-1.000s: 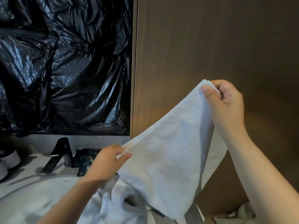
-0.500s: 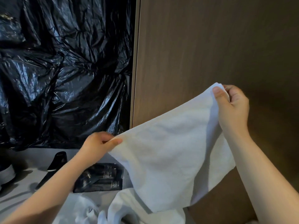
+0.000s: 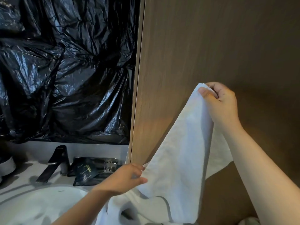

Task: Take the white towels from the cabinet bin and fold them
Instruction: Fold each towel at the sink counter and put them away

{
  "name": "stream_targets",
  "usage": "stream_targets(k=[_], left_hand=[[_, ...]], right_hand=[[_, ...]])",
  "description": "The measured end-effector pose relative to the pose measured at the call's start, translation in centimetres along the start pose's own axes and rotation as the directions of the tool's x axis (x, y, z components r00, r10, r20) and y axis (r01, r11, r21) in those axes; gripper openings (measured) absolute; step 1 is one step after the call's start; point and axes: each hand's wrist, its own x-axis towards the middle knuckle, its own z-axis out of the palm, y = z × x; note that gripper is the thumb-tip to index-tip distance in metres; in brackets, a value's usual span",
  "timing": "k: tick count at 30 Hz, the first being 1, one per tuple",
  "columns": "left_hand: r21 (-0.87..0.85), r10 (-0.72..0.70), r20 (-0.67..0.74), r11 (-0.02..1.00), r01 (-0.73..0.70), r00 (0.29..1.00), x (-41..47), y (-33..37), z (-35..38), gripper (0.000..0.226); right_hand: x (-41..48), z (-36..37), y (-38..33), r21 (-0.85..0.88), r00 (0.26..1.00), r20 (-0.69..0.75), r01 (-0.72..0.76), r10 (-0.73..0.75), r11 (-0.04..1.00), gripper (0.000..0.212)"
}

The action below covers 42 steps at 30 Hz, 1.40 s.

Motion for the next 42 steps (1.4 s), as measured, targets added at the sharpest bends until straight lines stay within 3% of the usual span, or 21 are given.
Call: stream_targets(k=[3, 7, 13, 17, 21, 26, 33, 36, 42], left_hand=[[0.005, -0.020, -0.013, 1.000, 0.020, 1.000, 0.3, 0.7, 1.4, 0.043], [0.004, -0.019, -0.208, 1.000, 0.021, 0.978, 0.7, 1.0, 2.6, 0.026], [-0.109, 0.068, -0.177, 0.990, -0.088, 0.982, -0.6, 2.7, 4.6, 0.019], [-0.041, 0.059, -0.149, 0.997, -0.066, 0.987, -0.3, 3.4, 6.2, 0.022], [0.047, -0.042, -0.245, 0.997, 0.055, 0.969, 0.1, 2.8, 6.1, 0.032], [0.097, 0.037, -0.317, 0.995, -0.007, 0.948, -0.1, 2.7, 6.2, 0.032], [-0.059, -0.131, -0.467, 0.991, 0.118, 0.875, -0.1, 1.1, 3.9, 0.022], [-0.121, -0.179, -0.489, 0.983, 0.137, 0.854, -0.5, 0.5, 2.4, 0.029], [-0.248, -0.262, -0.582, 0.959, 0.139, 0.770, -1.2, 1.4, -2.1, 0.009]], right_hand=[[-0.1, 0.2, 0.2, 0.008, 1.000, -0.003, -0.007, 0.007, 1.000, 0.012], [-0.4, 0.2, 0.4, -0.003, 1.000, -0.001, -0.002, 0.002, 1.000, 0.014], [-0.4, 0.1, 0.7, -0.012, 1.000, -0.007, -0.002, 0.002, 1.000, 0.014], [-0.6, 0.4, 0.9, -0.008, 1.000, -0.010, -0.009, 0.009, 1.000, 0.013], [-0.7, 0.2, 0.9, -0.005, 1.000, -0.023, -0.007, 0.007, 1.000, 0.014], [-0.9, -0.2, 1.0, -0.018, 0.999, -0.032, -0.035, 0.034, 0.999, 0.017], [-1.1, -0.9, 1.2, -0.009, 0.997, -0.050, -0.060, 0.060, 0.998, 0.015], [-1.1, -1.3, 1.5, -0.006, 0.996, -0.059, -0.069, 0.068, 0.998, 0.012], [-0.8, -2.0, 1.7, 0.000, 0.994, -0.095, -0.054, 0.054, 0.999, 0.011]])
